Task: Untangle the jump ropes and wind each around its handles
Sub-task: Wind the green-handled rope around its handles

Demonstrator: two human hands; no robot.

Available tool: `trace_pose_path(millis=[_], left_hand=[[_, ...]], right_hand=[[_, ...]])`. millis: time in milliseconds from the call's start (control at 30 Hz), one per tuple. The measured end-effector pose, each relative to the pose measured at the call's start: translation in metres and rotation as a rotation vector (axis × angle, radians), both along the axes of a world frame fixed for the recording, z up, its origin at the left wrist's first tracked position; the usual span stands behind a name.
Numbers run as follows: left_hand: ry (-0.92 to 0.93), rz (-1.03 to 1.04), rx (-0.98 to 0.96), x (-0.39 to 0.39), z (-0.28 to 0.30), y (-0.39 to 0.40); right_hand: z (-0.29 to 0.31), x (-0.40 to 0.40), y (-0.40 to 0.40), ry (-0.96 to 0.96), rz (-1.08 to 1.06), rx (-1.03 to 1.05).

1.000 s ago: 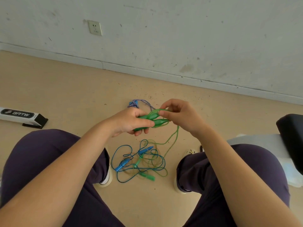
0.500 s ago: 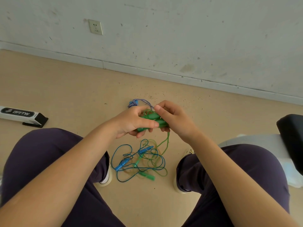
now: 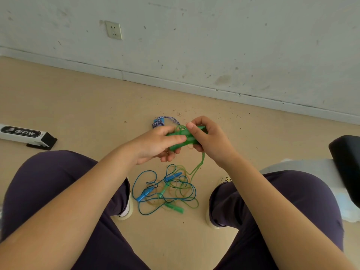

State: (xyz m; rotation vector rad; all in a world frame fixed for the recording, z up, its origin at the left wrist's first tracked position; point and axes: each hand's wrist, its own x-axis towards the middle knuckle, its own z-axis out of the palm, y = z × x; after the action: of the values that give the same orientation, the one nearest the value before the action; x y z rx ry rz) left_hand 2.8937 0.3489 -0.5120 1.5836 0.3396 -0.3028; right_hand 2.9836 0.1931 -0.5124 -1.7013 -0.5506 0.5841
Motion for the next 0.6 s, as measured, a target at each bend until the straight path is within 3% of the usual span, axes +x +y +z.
trace_pose_path(millis=[267,400,500,600], left_hand=[[0.006,-0.055,0.060,-0.0004,0.0017,-0.0016],[-0.060,-0.064,0.041,-0.0019,0.0027,0.0006],[-0.120,0.025,-0.026,-0.0008,0.0030,0.0001],[-0.150,0.138,-0.065,0.0023,0.0031,0.0009]], right_hand=[[0.0056,-0.0021,-0.0004,0.003,0.025,-0.003],[0.0057,0.0029,-0.0040,0.122,0.022,0.035],[0.0060,0.0038,-0.0068,0.272,0.170,0.145],[0.0028,0.0029,-0.0056,0.281,0.198,0.156]])
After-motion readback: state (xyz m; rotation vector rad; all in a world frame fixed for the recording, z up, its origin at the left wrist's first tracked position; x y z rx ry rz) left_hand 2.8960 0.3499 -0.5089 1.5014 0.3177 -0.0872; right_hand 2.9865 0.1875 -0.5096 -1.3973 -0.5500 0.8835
